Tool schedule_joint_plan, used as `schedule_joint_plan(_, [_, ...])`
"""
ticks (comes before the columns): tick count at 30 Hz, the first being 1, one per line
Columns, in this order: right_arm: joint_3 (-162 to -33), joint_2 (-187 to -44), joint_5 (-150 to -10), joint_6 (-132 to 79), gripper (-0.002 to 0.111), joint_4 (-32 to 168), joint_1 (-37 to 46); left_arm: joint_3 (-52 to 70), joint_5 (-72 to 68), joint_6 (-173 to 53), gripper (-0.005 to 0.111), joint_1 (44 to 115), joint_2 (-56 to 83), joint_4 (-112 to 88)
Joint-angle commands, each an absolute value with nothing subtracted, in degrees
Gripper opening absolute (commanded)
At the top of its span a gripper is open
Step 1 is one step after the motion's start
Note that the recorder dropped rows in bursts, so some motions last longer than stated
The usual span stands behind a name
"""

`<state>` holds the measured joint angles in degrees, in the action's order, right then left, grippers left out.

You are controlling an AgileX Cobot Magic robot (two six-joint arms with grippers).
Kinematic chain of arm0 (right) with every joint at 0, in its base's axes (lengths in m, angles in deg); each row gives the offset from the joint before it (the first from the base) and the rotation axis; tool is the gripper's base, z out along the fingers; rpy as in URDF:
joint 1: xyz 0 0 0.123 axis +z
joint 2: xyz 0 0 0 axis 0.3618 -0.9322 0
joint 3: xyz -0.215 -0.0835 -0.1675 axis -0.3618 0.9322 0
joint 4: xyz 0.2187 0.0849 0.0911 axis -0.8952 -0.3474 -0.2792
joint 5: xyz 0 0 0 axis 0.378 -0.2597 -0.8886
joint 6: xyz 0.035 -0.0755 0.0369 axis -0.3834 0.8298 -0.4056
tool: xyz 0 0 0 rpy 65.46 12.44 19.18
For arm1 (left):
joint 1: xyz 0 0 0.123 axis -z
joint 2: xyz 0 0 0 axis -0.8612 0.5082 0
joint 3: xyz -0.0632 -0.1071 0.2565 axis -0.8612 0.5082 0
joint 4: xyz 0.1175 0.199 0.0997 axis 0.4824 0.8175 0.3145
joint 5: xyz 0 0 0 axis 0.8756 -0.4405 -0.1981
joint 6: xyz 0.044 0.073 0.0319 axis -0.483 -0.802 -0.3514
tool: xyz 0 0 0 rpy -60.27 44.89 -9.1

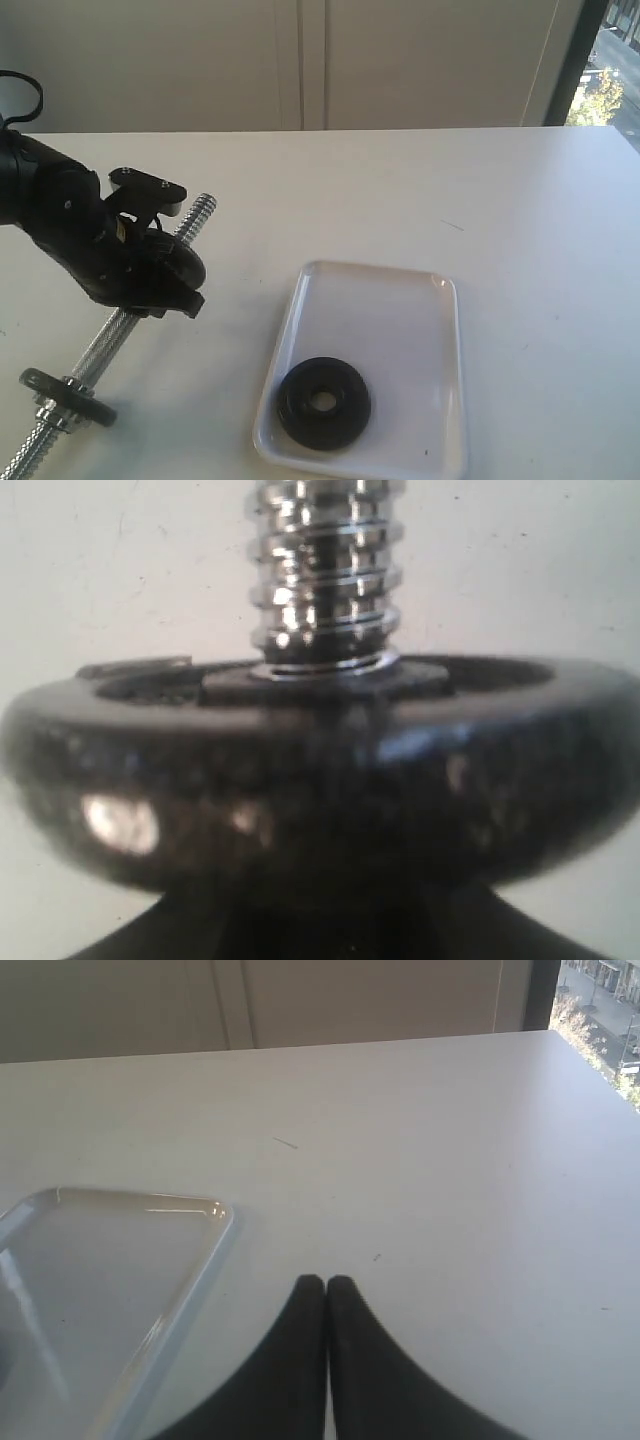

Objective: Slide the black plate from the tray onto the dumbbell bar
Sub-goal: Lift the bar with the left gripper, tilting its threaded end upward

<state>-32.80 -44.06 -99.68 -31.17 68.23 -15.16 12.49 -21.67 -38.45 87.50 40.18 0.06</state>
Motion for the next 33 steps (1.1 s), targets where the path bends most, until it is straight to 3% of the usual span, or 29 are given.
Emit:
schedule_joint_plan(1, [-32.5, -43.8, -99.6, -30.8, 0.000, 68.6, -14.9, 11.7, -21.7, -49.2, 0.000, 87.6, 37.4, -3.8])
schedule_joint_plan(14, [-32.5, -43.8, -99.6, -32.7, 0.000, 68.6, -14.9, 11.9, -24.9, -55.5, 0.000, 87.6, 37.4, -7.8])
schedule_joint_plan(25, [-32.5, -43.8, -99.1, -33.5, 0.000, 67.7, -14.9, 11.9, -26.4, -76.0, 0.000, 87.6, 37.4, -25.6])
schedule_joint_plan(28, [-32.5, -43.8, -94.6, -34.1, 0.000, 64.4, -14.9, 11.9, -26.4, -76.2, 0.000, 87.6, 37.4, -25.7])
schedule_joint_plan(33, [-32.5, -43.8, -75.7, -38.6, 0.000, 53.6, -14.9, 11.9, -26.4, -76.2, 0.000, 87.6, 37.4, -25.7])
